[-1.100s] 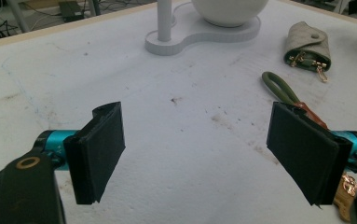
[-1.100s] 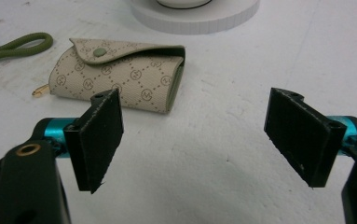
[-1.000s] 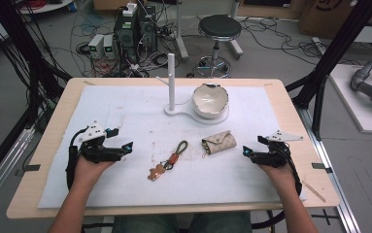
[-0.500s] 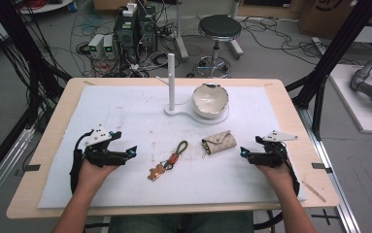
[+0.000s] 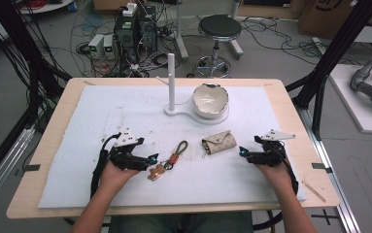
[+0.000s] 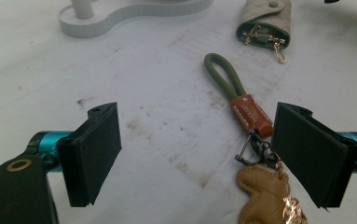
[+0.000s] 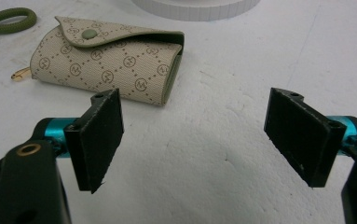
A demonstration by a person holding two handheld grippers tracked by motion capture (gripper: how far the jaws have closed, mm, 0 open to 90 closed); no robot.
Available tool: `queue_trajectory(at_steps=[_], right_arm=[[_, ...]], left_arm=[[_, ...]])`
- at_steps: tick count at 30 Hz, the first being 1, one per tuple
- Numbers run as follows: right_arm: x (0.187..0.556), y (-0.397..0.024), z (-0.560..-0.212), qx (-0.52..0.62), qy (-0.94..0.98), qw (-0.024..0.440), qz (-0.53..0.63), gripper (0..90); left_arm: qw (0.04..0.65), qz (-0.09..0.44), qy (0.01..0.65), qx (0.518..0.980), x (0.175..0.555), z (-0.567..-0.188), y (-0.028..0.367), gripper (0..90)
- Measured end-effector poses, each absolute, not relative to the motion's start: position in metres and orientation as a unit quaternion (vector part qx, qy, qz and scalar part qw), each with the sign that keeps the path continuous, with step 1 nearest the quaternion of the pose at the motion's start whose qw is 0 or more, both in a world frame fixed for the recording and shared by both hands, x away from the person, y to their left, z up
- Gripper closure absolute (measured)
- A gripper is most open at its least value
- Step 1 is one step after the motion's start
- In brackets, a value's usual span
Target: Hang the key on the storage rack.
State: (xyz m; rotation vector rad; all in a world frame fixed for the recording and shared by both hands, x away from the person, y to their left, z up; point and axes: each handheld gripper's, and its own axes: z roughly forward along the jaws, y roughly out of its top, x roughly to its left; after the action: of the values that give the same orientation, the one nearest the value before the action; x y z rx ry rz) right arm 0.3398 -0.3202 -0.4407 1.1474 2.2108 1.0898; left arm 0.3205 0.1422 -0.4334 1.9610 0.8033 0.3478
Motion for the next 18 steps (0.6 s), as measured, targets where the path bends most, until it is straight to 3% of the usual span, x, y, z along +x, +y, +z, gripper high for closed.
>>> queue_trajectory(at_steps=[13,18], right_arm=[[0.335,-0.318,-0.442,0.408,0.802,0.209,0.382,20.1],[0.333,-0.318,-0.443,0.405,0.805,0.208,0.381,20.2]], left_arm=[[0.444,0.127,0.306,0.833,0.328,-0.444,0.092,16.7],[0.423,0.123,0.306,0.844,0.331,-0.449,0.079,22.9]])
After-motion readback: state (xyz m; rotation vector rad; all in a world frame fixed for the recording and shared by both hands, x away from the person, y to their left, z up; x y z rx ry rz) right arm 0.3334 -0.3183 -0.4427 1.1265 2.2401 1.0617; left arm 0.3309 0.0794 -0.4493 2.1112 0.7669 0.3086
